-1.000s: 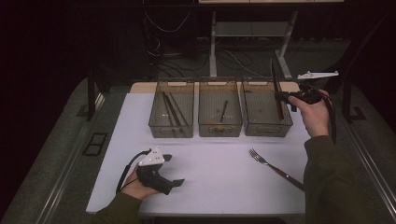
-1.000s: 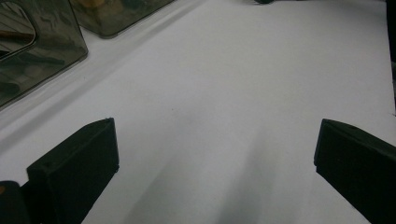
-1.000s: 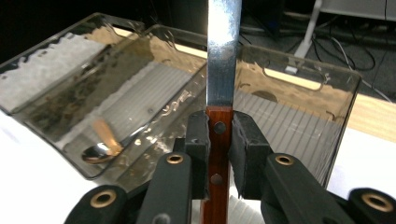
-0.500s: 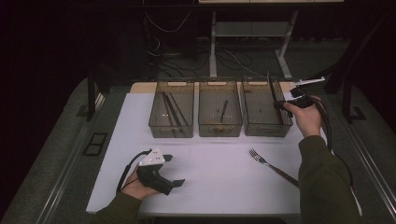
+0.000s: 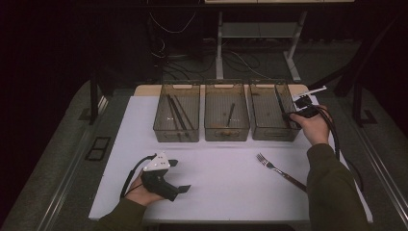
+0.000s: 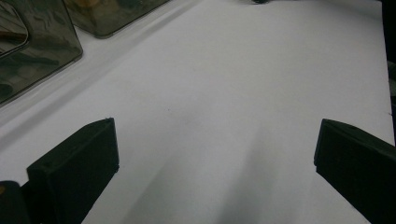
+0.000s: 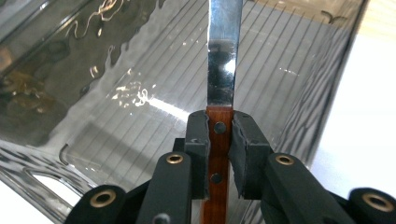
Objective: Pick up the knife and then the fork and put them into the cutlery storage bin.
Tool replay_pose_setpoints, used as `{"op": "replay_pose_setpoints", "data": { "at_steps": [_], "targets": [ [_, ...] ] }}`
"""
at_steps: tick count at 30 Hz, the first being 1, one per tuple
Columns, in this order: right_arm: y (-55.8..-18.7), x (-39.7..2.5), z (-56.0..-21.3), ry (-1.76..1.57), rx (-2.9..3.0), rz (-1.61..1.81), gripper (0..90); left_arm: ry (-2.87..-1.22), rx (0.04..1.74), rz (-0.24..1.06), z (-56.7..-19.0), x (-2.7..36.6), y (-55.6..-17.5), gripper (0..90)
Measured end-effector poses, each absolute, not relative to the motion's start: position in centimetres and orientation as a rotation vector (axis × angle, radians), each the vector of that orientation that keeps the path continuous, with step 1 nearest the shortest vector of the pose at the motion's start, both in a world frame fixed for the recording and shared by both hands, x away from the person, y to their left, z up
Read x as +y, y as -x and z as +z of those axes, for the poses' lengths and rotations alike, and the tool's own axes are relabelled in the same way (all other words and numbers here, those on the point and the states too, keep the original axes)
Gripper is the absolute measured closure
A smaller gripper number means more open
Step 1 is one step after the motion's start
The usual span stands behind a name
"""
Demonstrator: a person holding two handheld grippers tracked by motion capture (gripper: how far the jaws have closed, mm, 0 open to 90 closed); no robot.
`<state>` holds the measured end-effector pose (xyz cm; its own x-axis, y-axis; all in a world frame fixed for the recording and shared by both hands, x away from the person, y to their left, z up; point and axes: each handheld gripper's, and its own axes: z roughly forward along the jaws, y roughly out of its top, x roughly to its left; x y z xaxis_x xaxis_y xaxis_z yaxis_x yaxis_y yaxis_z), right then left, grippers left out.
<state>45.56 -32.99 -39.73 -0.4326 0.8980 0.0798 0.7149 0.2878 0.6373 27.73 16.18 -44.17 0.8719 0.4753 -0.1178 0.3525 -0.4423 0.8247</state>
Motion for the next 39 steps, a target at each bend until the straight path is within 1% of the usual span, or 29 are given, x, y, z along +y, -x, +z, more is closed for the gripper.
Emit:
{"op": "replay_pose_setpoints", "data": {
  "at_steps": [4, 6, 15, 20, 27, 32, 39],
  "targets": [
    [-45.6, -32.8, -39.8, -1.451, 2.284, 0.873, 77.0, -2.076, 0.599, 0.161, -44.2, 16.2, -27.7, 0.0],
    [-45.6, -32.7, -39.8, -1.452, 2.283, 0.906, 71.1, -2.074, 0.600, 0.161, -44.2, 16.2, -27.7, 0.0],
    [-44.4, -32.8, -38.0, -1.403, 2.254, 1.038, 62.5, -2.076, 0.601, 0.161, -44.2, 16.2, -27.7, 0.0],
    [-42.9, -33.2, -37.0, -1.381, 2.242, 1.109, 58.7, -2.078, 0.599, 0.159, -44.2, 16.1, -27.7, 0.0],
    [-39.9, -33.2, -36.3, -1.305, 2.258, 1.114, 53.6, -2.079, 0.602, 0.162, -44.2, 16.0, -27.6, 0.0],
    [-37.9, -33.2, -36.2, -1.268, 2.292, 1.156, 48.0, -2.081, 0.605, 0.163, -44.3, 16.0, -27.6, 0.0],
    [-35.7, -32.9, -36.6, -1.232, 2.324, 1.193, 44.1, -2.083, 0.606, 0.166, -44.3, 16.0, -27.6, 0.0]
  ]
}}
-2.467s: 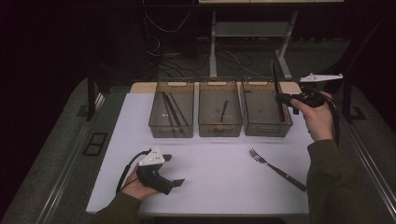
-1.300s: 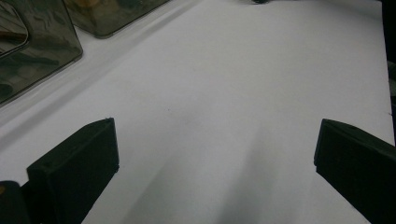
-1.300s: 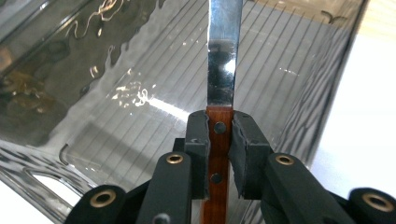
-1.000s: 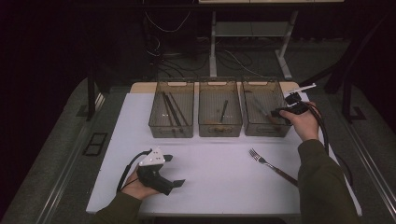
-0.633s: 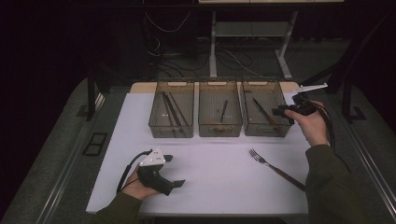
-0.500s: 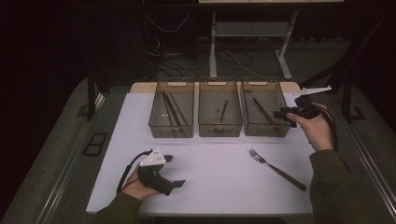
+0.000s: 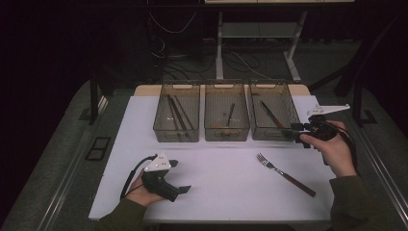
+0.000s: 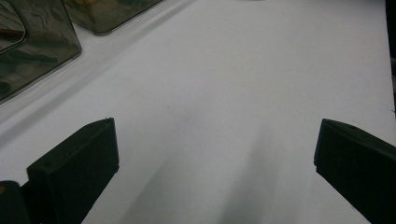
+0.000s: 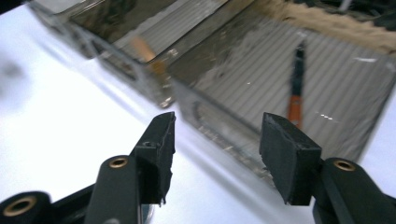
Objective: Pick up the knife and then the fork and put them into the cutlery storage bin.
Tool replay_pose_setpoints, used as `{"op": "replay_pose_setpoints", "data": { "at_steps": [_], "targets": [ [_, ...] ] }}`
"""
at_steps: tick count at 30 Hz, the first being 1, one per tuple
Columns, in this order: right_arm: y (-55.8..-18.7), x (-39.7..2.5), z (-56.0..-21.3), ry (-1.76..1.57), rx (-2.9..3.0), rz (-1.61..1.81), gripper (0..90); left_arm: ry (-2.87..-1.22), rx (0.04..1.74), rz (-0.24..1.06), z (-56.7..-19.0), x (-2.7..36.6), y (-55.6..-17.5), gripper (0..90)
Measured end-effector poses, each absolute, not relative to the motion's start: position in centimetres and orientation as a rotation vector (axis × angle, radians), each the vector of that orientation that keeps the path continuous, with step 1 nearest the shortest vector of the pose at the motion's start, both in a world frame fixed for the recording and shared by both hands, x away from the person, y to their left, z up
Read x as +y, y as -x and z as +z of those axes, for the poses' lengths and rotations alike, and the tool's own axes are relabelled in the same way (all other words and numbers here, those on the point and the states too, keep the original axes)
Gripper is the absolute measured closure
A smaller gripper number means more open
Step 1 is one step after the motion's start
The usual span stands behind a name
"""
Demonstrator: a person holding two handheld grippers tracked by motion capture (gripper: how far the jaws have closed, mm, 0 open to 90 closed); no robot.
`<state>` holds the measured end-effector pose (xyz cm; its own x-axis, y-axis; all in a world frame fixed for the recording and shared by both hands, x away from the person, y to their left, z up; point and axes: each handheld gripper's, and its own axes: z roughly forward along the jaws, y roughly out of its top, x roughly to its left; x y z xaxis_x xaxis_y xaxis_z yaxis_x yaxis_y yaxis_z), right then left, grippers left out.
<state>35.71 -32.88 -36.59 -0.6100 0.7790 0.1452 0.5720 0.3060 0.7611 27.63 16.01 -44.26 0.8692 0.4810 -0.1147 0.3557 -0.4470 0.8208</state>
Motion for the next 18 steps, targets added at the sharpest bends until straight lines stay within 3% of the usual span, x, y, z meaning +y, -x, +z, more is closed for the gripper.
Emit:
{"op": "replay_pose_setpoints", "data": {
  "at_steps": [9, 18],
  "targets": [
    [-33.1, -32.3, -37.6, -1.182, 2.380, 1.191, 37.3, -2.089, 0.603, 0.166, -44.3, 16.0, -27.6, 0.0],
    [-31.2, -32.1, -38.8, -1.157, 2.462, 1.119, 36.4, -2.094, 0.598, 0.166, -44.2, 16.0, -27.6, 0.0]
  ]
}}
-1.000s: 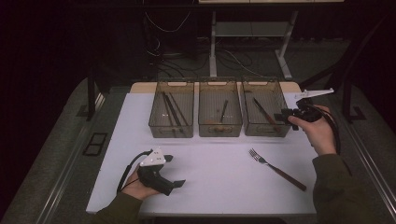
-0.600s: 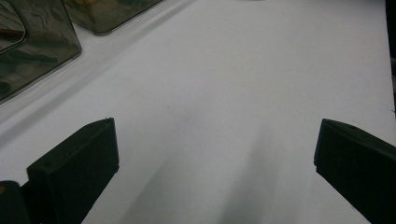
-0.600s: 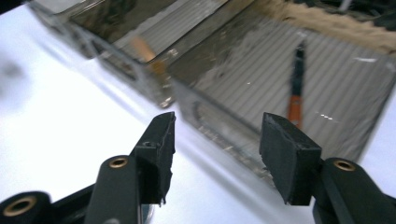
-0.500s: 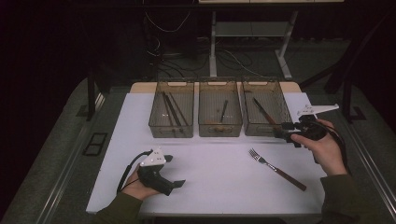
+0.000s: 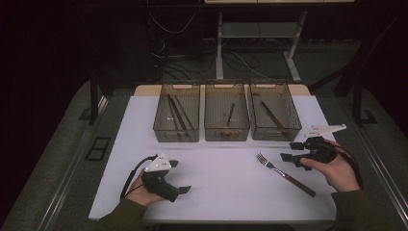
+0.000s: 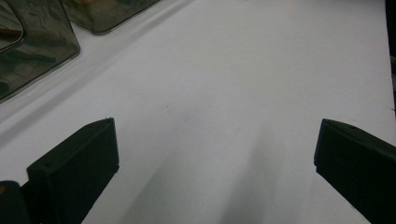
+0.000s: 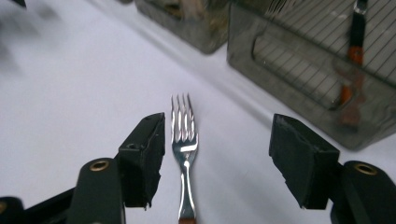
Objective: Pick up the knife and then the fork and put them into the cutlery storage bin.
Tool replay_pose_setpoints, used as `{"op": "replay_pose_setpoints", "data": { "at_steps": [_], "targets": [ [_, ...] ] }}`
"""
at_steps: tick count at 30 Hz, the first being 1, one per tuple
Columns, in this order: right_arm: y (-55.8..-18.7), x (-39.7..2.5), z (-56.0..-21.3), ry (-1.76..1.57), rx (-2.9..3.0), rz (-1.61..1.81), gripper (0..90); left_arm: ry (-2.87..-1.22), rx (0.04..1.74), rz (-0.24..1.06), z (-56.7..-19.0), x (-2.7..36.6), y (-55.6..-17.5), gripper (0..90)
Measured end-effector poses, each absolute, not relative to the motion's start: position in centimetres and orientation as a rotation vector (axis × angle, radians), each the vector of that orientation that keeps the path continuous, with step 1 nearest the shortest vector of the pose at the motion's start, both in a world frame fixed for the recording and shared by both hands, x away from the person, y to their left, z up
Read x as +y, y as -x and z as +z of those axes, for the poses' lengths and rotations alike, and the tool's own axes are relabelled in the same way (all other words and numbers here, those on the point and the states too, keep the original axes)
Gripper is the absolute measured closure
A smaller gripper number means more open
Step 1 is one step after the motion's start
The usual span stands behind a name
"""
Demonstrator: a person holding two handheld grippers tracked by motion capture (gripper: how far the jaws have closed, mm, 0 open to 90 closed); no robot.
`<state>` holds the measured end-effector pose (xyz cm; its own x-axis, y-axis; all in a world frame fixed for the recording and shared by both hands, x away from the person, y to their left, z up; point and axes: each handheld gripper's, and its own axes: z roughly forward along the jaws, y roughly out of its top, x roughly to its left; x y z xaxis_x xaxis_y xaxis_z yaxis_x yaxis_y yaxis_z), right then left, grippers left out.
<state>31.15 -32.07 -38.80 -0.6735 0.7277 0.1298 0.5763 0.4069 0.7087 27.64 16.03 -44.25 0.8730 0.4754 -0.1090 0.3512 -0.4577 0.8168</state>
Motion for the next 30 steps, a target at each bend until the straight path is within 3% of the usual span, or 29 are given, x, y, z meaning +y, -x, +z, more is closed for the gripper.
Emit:
{"op": "replay_pose_setpoints", "data": {
  "at_steps": [9, 30],
  "targets": [
    [-29.9, -31.7, -39.6, -1.130, 2.533, 1.071, 38.1, -2.103, 0.589, 0.167, -44.2, 16.1, -27.7, 0.0],
    [-30.0, -30.5, -41.1, -1.104, 2.804, 0.605, 59.9, -2.103, 0.592, 0.164, -44.3, 16.0, -27.7, 0.0]
  ]
}}
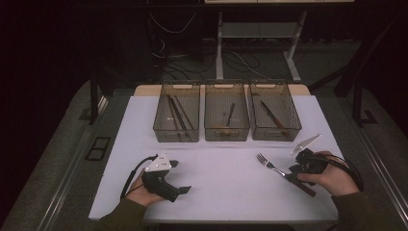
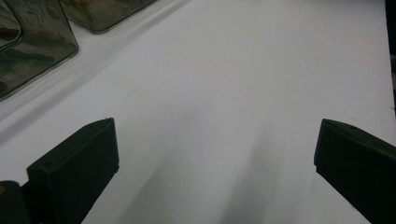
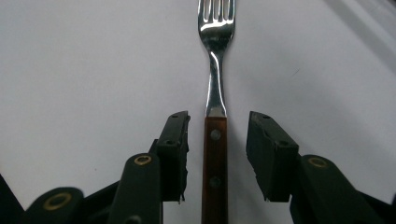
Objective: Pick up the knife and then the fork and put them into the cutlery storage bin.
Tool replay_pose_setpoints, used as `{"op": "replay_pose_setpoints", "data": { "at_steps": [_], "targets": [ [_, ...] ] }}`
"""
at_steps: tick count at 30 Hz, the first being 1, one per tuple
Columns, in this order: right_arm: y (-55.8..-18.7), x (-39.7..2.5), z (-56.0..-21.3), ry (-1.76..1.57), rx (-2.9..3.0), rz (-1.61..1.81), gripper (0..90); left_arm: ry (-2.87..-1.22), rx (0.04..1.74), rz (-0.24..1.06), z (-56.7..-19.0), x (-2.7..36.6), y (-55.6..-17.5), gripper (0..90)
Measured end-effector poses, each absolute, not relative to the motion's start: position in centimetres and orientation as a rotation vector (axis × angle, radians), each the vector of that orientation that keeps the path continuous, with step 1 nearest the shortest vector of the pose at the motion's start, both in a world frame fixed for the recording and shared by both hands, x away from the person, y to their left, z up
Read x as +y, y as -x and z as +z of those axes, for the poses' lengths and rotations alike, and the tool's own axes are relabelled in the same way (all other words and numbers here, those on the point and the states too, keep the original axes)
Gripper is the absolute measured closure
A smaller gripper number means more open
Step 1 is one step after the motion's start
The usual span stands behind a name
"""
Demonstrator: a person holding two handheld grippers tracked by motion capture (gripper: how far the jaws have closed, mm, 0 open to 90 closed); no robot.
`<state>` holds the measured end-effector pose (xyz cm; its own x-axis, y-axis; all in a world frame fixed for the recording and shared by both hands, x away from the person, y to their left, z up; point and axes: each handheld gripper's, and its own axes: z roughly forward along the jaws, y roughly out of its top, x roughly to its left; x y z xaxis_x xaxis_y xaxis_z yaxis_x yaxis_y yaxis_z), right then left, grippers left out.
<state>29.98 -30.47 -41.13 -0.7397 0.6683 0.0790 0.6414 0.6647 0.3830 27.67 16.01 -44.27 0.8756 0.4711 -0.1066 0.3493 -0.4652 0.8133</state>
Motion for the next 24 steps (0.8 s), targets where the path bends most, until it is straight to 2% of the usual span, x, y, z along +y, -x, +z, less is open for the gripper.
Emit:
{"op": "replay_pose_setpoints", "data": {
  "at_steps": [24],
  "targets": [
    [-31.7, -27.9, -41.9, -1.060, 2.922, 0.212, 73.1, -2.092, 0.598, 0.159, -44.3, 15.9, -27.7, 0.0]
  ]
}}
